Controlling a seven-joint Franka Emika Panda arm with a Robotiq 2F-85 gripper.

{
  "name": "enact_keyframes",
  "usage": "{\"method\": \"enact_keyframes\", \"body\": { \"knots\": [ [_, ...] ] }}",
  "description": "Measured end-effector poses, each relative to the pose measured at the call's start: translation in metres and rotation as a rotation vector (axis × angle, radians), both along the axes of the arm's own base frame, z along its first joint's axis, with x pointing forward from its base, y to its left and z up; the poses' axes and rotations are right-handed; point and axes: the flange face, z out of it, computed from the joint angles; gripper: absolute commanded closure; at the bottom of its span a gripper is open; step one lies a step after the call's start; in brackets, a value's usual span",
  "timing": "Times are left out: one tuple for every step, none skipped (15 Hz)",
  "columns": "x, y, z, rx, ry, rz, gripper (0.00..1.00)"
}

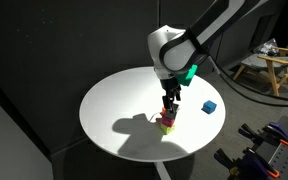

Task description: Pick up the gray block and put it on the pink block

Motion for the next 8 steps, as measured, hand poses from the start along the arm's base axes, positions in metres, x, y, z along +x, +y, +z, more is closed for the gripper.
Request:
{"method": "enact_keyframes", "body": {
  "knots": [
    [0.0,0.0,0.008,-0.001,-0.001,-0.024,0.0],
    [-0.001,0.0,0.016,-0.001,-0.002,-0.051,0.0],
    [-0.002,0.0,0.026,0.001,-0.003,-0.085,0.0],
    [-0.003,0.0,0.034,0.003,-0.004,-0.121,0.0],
    [-0.004,0.0,0.043,0.005,-0.008,-0.164,0.0],
    [-0.005,0.0,0.052,0.007,-0.014,-0.214,0.0],
    [-0.007,-0.001,0.061,0.008,-0.023,-0.264,0.0],
    [-0.008,-0.002,0.069,0.01,-0.035,-0.314,0.0]
  ]
}}
